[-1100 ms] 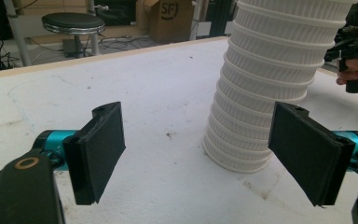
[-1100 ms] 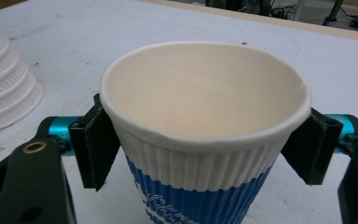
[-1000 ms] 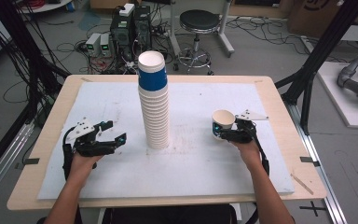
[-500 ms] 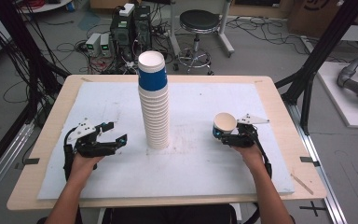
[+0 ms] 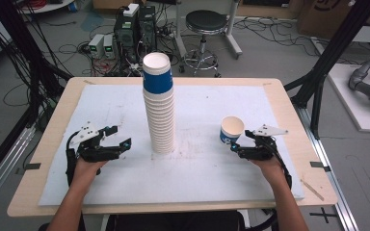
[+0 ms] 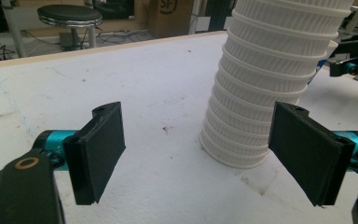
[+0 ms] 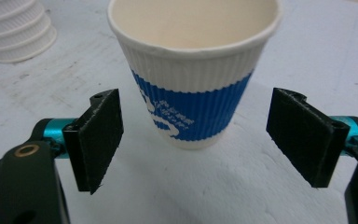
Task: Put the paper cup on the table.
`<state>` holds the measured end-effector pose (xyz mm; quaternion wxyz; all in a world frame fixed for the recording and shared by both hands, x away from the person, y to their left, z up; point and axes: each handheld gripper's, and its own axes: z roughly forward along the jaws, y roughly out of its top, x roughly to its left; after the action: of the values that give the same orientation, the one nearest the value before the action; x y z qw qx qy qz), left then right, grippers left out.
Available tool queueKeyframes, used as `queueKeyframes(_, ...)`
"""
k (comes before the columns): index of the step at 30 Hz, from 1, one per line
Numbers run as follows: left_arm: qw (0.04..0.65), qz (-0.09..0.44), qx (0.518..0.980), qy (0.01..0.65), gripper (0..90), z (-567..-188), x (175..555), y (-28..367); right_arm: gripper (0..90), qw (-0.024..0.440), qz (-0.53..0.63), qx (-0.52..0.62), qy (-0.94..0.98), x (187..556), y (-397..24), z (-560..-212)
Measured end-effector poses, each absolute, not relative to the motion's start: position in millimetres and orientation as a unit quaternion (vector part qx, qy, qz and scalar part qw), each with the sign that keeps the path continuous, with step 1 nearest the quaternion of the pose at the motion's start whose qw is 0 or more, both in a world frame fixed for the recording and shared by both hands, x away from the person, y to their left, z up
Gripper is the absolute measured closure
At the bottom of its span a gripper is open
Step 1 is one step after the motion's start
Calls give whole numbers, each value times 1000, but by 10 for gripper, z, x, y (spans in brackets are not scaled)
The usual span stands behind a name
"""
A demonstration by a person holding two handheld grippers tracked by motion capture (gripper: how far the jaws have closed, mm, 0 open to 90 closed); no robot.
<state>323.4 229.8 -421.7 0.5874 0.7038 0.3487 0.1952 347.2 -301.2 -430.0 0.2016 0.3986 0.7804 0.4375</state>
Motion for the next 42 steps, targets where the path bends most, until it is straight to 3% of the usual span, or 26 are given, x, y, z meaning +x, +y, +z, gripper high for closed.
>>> queueKeyframes(7, 599, 190, 695, 349, 184, -4205, 3246, 2303, 190, 210, 474, 412, 749, 3258, -3267, -4188)
queueKeyframes(19, 606, 195, 686, 352, 184, -4217, 3285, 2300, 193, 269, 495, 394, 726, 2995, -3342, -4056)
queueKeyframes(42, 606, 197, 693, 336, 184, -4186, 3196, 2237, 194, 276, 495, 386, 728, 2904, -3300, -4039)
